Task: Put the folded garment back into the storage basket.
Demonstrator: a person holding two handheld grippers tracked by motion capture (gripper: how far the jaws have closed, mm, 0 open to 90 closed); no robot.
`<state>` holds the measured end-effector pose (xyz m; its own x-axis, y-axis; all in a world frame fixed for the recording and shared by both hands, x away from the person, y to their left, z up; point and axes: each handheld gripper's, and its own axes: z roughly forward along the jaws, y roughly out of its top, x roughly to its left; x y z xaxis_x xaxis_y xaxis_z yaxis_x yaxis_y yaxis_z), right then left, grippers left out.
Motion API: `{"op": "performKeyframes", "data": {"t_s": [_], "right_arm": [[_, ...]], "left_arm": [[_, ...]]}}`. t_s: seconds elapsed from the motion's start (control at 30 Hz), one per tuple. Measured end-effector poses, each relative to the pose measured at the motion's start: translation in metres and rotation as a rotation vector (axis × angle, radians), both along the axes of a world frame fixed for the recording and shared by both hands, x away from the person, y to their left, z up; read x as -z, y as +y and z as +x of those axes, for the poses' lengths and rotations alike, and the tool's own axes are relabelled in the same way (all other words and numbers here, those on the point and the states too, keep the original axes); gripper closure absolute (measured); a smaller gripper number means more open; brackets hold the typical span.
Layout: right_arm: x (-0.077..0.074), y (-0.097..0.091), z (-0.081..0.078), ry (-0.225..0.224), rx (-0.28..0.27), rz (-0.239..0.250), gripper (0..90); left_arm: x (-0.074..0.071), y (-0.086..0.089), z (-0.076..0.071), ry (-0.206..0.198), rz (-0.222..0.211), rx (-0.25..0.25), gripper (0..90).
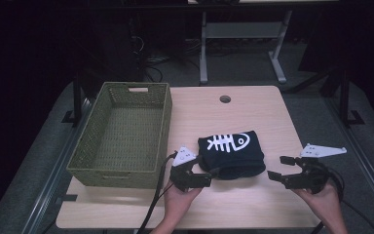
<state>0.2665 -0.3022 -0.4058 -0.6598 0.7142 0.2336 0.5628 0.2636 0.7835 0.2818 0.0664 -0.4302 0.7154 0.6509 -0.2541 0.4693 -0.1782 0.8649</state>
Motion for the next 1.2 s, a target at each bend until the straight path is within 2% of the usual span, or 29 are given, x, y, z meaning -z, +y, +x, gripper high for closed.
{"op": "performKeyframes", "data": {"t_s": [0.07, 0.17, 0.27, 0.3, 0.33, 0.37, 0.47, 0.53, 0.6, 0.67, 0.7, 0.73, 0.77, 0.8, 0.83, 0.87, 0.9, 1.0, 1.2], "right_arm": [[-0.001, 0.0, 0.006, 0.02, 0.004, -0.001, 16.2], [-0.002, 0.001, 0.019, 0.025, 0.002, -0.021, 16.5], [-0.002, 0.003, 0.027, 0.034, 0.008, -0.031, 16.6], [-0.001, 0.006, 0.035, 0.04, 0.009, -0.044, 16.9], [-0.001, 0.006, 0.035, 0.04, 0.009, -0.044, 16.9], [0.0, 0.009, 0.044, 0.053, 0.011, -0.065, 17.2], [0.006, 0.012, 0.057, 0.073, 0.012, -0.07, 18.3], [0.013, 0.013, 0.066, 0.1, 0.031, -0.089, 18.8], [0.021, 0.014, 0.075, 0.116, 0.042, -0.091, 19.2], [0.024, 0.014, 0.078, 0.127, 0.045, -0.087, 19.4], [0.03, 0.017, 0.086, 0.145, 0.052, -0.084, 19.6], [0.032, 0.018, 0.088, 0.147, 0.055, -0.083, 20.1], [0.034, 0.018, 0.09, 0.151, 0.057, -0.078, 20.6], [0.034, 0.018, 0.09, 0.151, 0.057, -0.078, 20.6], [0.038, 0.02, 0.094, 0.15, 0.059, -0.065, 22.1], [0.038, 0.02, 0.094, 0.15, 0.059, -0.065, 22.1], [0.04, 0.022, 0.095, 0.162, 0.068, -0.059, 23.4], [0.047, 0.022, 0.101, 0.177, 0.07, -0.066, 28.4], [0.049, 0.028, 0.101, 0.202, 0.075, -0.097, 38.4]], "left_arm": [[0.001, 0.0, 0.006, 0.016, 0.001, -0.021, 21.6], [0.003, -0.003, 0.015, 0.031, 0.02, -0.059, 21.6], [0.004, -0.005, 0.02, 0.036, 0.026, -0.08, 21.6], [0.006, -0.007, 0.025, 0.031, 0.05, -0.107, 21.6], [0.006, -0.007, 0.025, 0.031, 0.05, -0.107, 21.6], [0.008, -0.007, 0.03, 0.045, 0.059, -0.122, 21.6], [0.012, -0.007, 0.036, 0.063, 0.064, -0.146, 21.7], [0.021, -0.007, 0.045, 0.115, 0.081, -0.161, 21.7], [0.027, -0.008, 0.049, 0.154, 0.079, -0.162, 21.8], [0.029, -0.009, 0.05, 0.162, 0.081, -0.163, 22.1], [0.033, -0.01, 0.053, 0.179, 0.085, -0.158, 22.6], [0.033, -0.01, 0.053, 0.179, 0.085, -0.158, 22.9], [0.035, -0.01, 0.055, 0.197, 0.08, -0.159, 22.9], [0.035, -0.01, 0.055, 0.197, 0.08, -0.159, 23.2], [0.036, -0.009, 0.059, 0.218, 0.073, -0.153, 24.3], [0.036, -0.009, 0.059, 0.218, 0.073, -0.153, 25.9], [0.038, -0.009, 0.061, 0.232, 0.074, -0.146, 25.9], [0.039, -0.01, 0.064, 0.245, 0.071, -0.142, 32.1], [0.039, -0.012, 0.07, 0.266, 0.065, -0.122, 46.4]]}}
